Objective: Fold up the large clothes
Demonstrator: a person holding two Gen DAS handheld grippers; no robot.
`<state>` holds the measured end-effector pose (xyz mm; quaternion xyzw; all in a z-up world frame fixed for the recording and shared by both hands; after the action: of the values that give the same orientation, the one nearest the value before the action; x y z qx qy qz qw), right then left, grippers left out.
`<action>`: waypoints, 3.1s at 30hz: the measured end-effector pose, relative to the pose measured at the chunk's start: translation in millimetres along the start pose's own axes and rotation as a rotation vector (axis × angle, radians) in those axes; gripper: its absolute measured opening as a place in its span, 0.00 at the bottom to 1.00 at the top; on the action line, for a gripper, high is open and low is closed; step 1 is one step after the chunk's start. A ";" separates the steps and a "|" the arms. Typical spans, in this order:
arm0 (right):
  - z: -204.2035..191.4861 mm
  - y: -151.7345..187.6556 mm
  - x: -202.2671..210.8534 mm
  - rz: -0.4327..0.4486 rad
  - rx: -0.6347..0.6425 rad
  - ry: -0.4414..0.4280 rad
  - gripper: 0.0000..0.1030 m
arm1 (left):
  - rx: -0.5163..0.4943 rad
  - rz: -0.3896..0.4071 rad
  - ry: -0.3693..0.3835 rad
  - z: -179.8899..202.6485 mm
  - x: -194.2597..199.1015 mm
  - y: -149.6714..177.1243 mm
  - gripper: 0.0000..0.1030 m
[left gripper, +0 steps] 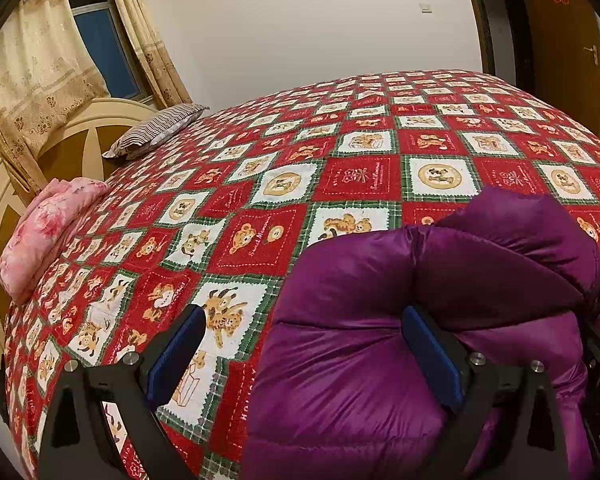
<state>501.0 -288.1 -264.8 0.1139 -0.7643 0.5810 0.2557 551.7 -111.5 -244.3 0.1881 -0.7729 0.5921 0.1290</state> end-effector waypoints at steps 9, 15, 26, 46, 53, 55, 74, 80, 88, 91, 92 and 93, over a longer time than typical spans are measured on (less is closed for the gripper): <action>1.5 0.9 -1.6 -0.004 0.002 -0.001 0.52 | 0.002 -0.002 0.001 0.0 -0.7 0.9 0.96; 1.2 2.9 -4.5 -0.010 0.006 0.001 0.53 | 0.004 -0.004 0.002 0.7 -3.4 3.7 0.96; 2.4 4.5 -8.4 -0.015 0.010 0.007 0.55 | 0.000 -0.013 0.004 2.5 -6.2 6.0 0.96; 33.2 19.8 34.2 -0.045 -0.090 -0.102 0.77 | 0.320 -0.115 0.471 -29.1 41.3 49.5 0.98; 15.7 30.6 24.0 -0.075 -0.101 -0.201 0.61 | 0.238 -0.115 0.551 -6.1 44.2 46.0 0.96; 17.6 32.0 21.0 -0.095 -0.157 -0.243 0.61 | 0.221 -0.099 0.594 3.5 50.3 42.8 0.82; -109.6 -15.2 94.8 -0.025 -0.153 -0.589 0.19 | 0.053 0.214 0.300 -127.7 149.3 -29.7 0.25; -174.8 -4.9 96.8 -0.055 -0.062 -0.665 0.19 | 0.103 0.176 0.227 -180.2 144.9 -7.2 0.23; -217.6 15.1 84.0 -0.111 -0.001 -0.692 0.19 | 0.145 0.133 0.195 -212.7 133.6 23.1 0.22; -225.9 20.5 77.3 -0.129 0.011 -0.693 0.19 | 0.157 0.119 0.190 -217.9 128.4 31.0 0.22; -228.6 22.9 76.1 -0.134 0.016 -0.693 0.19 | 0.160 0.115 0.188 -219.7 126.7 33.7 0.22; -230.0 24.4 75.4 -0.138 0.018 -0.693 0.19 | 0.162 0.112 0.187 -221.2 125.6 35.3 0.22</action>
<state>485.4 -53.9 -201.0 0.3579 -0.7910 0.4959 0.0189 418.3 92.5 -163.1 0.0986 -0.7163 0.6739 0.1519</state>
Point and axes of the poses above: each gripper's, at about its wrist camera, not at the fingertips, and x roughly against the way its jaws point, z to its right, y to its underside, the point moved 9 cm from there along -x, roughly the way its jaws point, and after that the axes turned 15 degrees about z, right-handed, at the moved point
